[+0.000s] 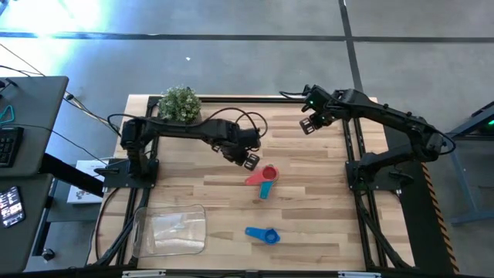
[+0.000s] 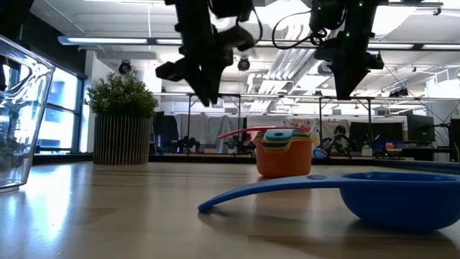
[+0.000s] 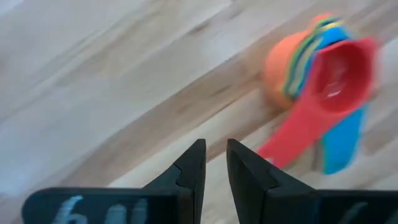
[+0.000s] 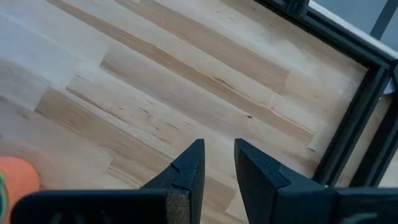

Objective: Nest measuring cups in basket
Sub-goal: Stack the red measuring cup on top of the light blue measuring cup

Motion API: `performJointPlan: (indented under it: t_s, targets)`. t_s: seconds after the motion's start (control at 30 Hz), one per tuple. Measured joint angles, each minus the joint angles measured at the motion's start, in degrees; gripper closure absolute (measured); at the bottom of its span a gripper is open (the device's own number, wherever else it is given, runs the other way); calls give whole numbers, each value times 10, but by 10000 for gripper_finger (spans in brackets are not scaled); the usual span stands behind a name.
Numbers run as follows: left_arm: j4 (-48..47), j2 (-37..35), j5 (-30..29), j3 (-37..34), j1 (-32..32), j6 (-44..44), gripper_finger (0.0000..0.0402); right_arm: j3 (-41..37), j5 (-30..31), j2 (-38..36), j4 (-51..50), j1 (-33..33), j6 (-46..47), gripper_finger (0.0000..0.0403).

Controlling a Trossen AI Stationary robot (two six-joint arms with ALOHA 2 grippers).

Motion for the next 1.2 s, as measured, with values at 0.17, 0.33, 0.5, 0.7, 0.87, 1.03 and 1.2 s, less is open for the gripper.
performJointPlan:
  t_s: [0.17,0.33,0.5,0.7,0.87,1.03,1.2]
  targets:
    - [-5,22,1,0,-8,40,346,0,-10,0,0,0,28,324]
    - [7,39,0,0,-11,51,346,0,-10,0,0,0,47,324]
    - [17,53,-1,0,-10,60,346,0,-10,0,0,0,49,324]
    - [41,73,3,-1,-13,70,348,0,-11,0,0,0,49,324]
    - [66,82,4,-1,-17,70,348,0,-11,0,0,0,49,324]
    - [72,85,5,0,-22,70,348,0,-11,0,0,0,49,324]
    - [85,86,6,-1,-31,70,348,0,-11,0,0,0,50,324]
